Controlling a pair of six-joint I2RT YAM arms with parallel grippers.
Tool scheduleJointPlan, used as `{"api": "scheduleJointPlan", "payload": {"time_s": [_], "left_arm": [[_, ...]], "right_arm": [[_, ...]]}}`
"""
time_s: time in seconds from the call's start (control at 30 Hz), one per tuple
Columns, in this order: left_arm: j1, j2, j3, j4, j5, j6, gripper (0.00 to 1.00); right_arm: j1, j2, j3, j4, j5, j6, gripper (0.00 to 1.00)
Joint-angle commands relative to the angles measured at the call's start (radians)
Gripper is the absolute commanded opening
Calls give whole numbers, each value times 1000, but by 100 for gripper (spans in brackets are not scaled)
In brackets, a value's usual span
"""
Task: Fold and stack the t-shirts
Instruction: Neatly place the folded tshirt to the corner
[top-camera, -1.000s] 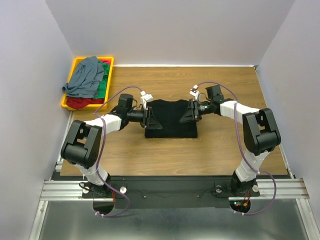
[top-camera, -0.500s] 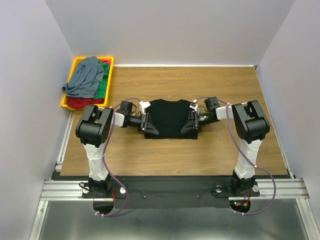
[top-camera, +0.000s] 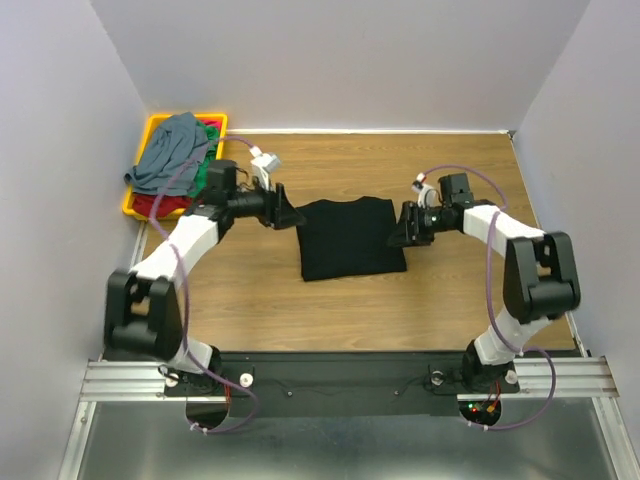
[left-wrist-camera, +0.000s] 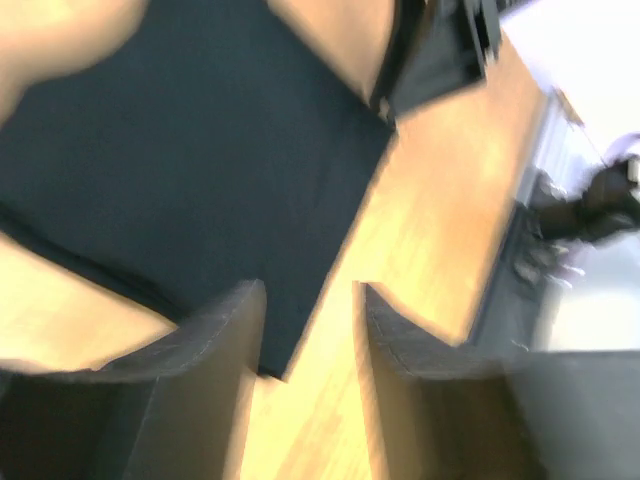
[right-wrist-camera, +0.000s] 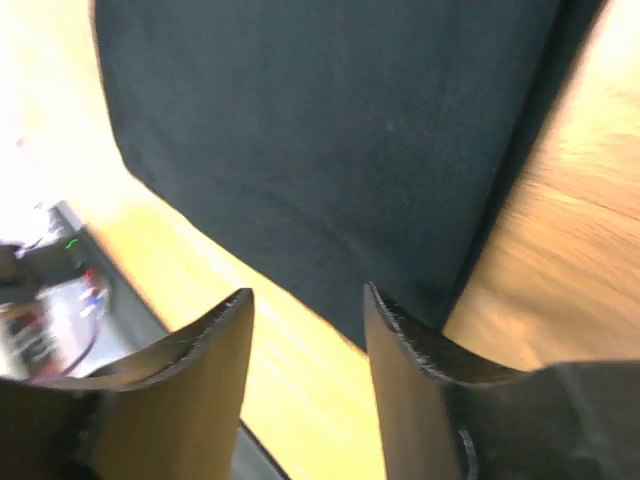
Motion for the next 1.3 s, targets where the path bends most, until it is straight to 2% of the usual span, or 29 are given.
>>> {"api": "scheduleJointPlan", "payload": {"time_s": [0.0,0.03,0.07,0.1,0.17,0.23,0.33,0.5,0.67,0.83,0.9,1.07,1.23,1.27], "left_arm": [[41,-239,49,-82,-152,80,69],[49,-265,47,-86,-213,73,76],[67,-310,47,-106,-238,68,85],[74,-329,53,-118,-260,68,91],[88,-369,65,-152,-333,76,91],[95,-386,73,-171,-367,86,91],[104,-415,69,-195,-381,94,91],[111,-452,35,-203,-409,117,91],[120,-431,46,-224,-429,134,91],[126,-408,49,-223,-426,133,91],[129,-398,50,-223,-421,140,91],[131,-380,58,-224,-407,145,91],[134,-351,82,-227,-406,166,91],[134,-339,87,-231,-406,168,92]], "right_arm": [[53,-195,90,-37,280,-50,62],[82,-210,101,-38,334,-53,79],[155,-220,115,-41,392,-71,81],[201,-224,127,-41,508,-82,85],[324,-205,161,-40,644,-96,96],[419,-127,219,-40,715,-91,100],[498,11,332,-60,908,-41,100],[561,157,419,-57,1023,1,100],[568,246,391,-49,1072,34,100],[529,214,281,-51,1031,21,100],[478,179,227,-51,991,-53,100],[276,113,132,-64,888,-235,100],[82,92,103,-69,809,-488,100],[14,95,106,-69,775,-568,100]]}}
